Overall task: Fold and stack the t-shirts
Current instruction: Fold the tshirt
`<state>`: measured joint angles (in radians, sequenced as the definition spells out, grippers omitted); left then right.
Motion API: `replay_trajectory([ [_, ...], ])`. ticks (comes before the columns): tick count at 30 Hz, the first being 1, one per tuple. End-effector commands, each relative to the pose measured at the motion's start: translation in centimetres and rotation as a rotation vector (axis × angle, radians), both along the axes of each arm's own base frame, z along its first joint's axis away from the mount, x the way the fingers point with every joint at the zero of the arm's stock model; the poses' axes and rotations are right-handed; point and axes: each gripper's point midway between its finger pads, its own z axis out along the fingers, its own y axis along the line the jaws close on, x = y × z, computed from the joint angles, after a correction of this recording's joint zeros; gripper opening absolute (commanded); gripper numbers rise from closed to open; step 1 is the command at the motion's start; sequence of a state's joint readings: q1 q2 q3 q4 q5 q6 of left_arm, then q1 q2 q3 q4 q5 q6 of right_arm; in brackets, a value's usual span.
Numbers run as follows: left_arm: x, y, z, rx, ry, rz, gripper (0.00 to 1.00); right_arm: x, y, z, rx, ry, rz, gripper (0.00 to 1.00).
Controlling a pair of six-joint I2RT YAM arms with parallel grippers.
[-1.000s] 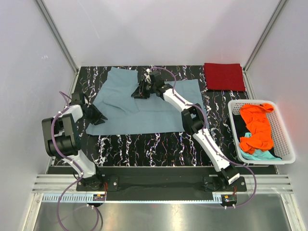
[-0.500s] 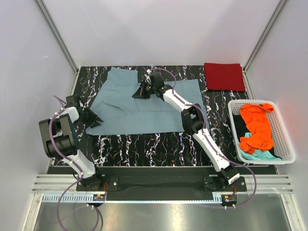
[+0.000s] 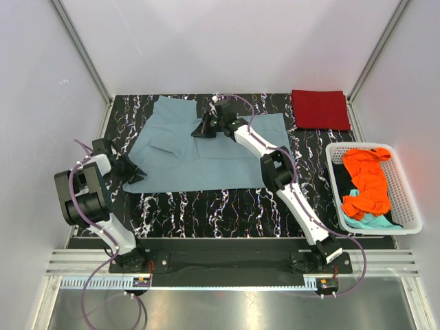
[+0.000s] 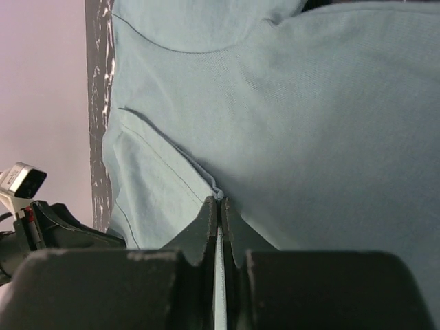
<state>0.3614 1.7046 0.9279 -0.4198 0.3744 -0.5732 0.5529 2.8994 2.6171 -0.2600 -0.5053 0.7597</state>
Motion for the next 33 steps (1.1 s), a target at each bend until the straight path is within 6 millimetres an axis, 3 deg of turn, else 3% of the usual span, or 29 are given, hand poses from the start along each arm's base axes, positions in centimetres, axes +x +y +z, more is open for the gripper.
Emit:
replay_trajectory([
  [1, -1.7, 0.8, -1.8, 0.026, 0.061, -0.004, 0.31, 1.9, -0.7, 7.9, 0.04, -0.146, -0.046, 0.0],
  [14, -2.3, 1.5, -2.6, 0.015, 0.084, 0.014, 0.31, 2.5, -2.2, 7.7, -0.023, -0.153, -0.112, 0.0],
  [18, -2.5, 1.7, -2.7, 0.015, 0.084, 0.02, 0.31, 2.2, -2.6, 6.8, -0.048, -0.135, -0.118, 0.0],
  [33, -2.2, 1.9, -2.7, 0.001, 0.081, 0.028, 0.31, 1.6, -4.3, 6.5, -0.116, -0.149, -0.158, 0.0],
])
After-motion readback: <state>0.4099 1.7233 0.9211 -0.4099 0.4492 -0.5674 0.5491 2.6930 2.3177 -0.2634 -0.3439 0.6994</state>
